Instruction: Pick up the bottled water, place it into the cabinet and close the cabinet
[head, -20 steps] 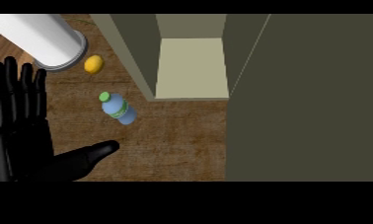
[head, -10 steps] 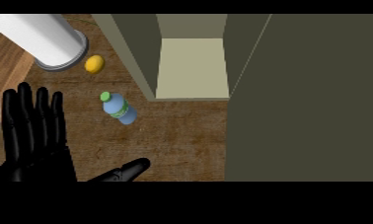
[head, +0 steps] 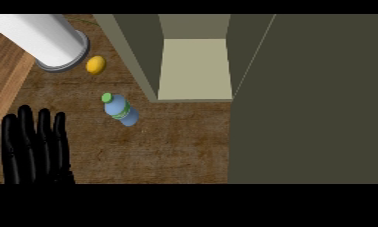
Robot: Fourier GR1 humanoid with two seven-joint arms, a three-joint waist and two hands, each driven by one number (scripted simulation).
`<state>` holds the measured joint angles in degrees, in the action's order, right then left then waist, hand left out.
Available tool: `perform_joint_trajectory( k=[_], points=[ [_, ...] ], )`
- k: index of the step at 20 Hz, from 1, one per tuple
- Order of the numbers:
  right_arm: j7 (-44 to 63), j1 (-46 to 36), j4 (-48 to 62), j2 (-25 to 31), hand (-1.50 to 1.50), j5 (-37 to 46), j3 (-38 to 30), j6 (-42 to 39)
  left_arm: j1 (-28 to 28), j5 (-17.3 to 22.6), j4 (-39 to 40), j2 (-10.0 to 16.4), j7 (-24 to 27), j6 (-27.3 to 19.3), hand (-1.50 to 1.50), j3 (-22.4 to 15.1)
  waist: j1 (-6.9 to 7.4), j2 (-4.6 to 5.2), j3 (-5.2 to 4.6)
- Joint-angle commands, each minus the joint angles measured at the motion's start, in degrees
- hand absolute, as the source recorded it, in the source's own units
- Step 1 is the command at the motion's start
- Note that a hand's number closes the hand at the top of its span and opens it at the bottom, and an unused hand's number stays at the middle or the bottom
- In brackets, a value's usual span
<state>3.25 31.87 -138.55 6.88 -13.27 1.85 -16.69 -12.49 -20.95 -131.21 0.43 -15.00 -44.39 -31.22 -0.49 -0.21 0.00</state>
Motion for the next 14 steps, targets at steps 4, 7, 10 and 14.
perform_joint_trajectory(
  k=[4, 7, 10, 14],
  points=[
    [-0.09, 11.14, -11.77, -0.57, -1.50, -2.98, 0.72, -3.10, 0.34, -1.31, 0.72, -0.19, -1.11, -1.10, -1.50, -0.77, -0.53, -0.07, 0.00],
    [-0.55, 10.20, -11.66, -1.81, -1.50, -0.19, 2.96, -2.48, 1.87, 2.80, 5.22, -0.40, 2.87, -1.93, -1.50, 2.06, -0.35, 0.07, -0.07],
    [-0.47, 9.19, -11.04, -0.99, -1.50, -3.72, -0.50, -2.07, -0.12, 8.07, 6.36, 1.55, 5.01, -0.48, -1.50, 5.70, -0.03, 0.16, -0.10],
    [-3.75, 14.91, -12.22, 0.75, -1.50, -6.38, -2.11, -6.38, 1.54, 11.85, 7.91, 0.41, 2.60, -0.25, -1.50, 9.91, -0.70, 0.07, -0.09]
  ],
)
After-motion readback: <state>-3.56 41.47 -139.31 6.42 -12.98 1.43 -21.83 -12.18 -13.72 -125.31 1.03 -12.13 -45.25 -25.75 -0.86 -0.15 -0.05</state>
